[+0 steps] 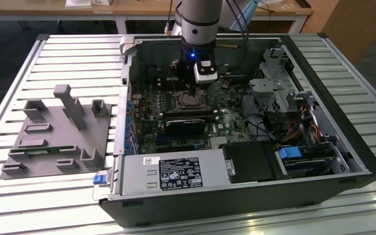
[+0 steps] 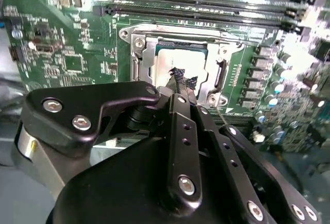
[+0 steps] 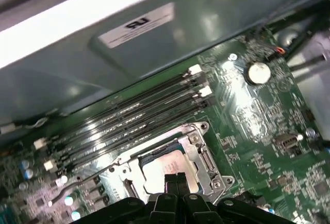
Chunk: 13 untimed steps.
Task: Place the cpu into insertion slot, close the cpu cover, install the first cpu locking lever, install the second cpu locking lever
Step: 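Close the cpu cover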
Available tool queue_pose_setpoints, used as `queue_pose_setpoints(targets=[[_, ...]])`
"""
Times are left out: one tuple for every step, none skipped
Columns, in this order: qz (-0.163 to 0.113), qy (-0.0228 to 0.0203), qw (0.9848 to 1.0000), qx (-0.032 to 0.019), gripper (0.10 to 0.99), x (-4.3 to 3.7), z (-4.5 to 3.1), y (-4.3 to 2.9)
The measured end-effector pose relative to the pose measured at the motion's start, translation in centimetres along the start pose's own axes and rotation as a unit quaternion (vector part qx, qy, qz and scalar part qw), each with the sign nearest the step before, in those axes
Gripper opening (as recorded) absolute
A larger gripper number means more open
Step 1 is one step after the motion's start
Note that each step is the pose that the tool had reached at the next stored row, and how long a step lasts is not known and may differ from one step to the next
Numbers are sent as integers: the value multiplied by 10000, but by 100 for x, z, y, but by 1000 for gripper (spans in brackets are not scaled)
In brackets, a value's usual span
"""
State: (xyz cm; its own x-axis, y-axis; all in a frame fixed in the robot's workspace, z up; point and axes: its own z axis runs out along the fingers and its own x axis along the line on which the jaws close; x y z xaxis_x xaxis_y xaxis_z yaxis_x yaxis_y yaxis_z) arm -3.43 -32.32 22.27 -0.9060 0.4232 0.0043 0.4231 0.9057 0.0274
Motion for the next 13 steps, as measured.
queue_pose_setpoints(targets=[[-93,3,10000,1,106,0,0,0],[-183,5,9998,1,106,0,1,0],[-272,8,9996,0,106,0,1,0],[-362,9,9993,0,106,0,1,0],[-452,10,9990,0,106,0,2,0],[-547,10,9985,-1,106,0,2,0],[-632,8,9980,-2,106,0,2,0],[-726,6,9974,-4,106,0,3,1],[-816,5,9967,-6,106,-1,3,1],[-902,3,9959,-7,106,0,4,1],[-993,1,9951,-8,106,0,4,1],[-1081,-1,9941,-9,106,0,4,0],[-1169,-3,9931,-11,106,0,4,0]])
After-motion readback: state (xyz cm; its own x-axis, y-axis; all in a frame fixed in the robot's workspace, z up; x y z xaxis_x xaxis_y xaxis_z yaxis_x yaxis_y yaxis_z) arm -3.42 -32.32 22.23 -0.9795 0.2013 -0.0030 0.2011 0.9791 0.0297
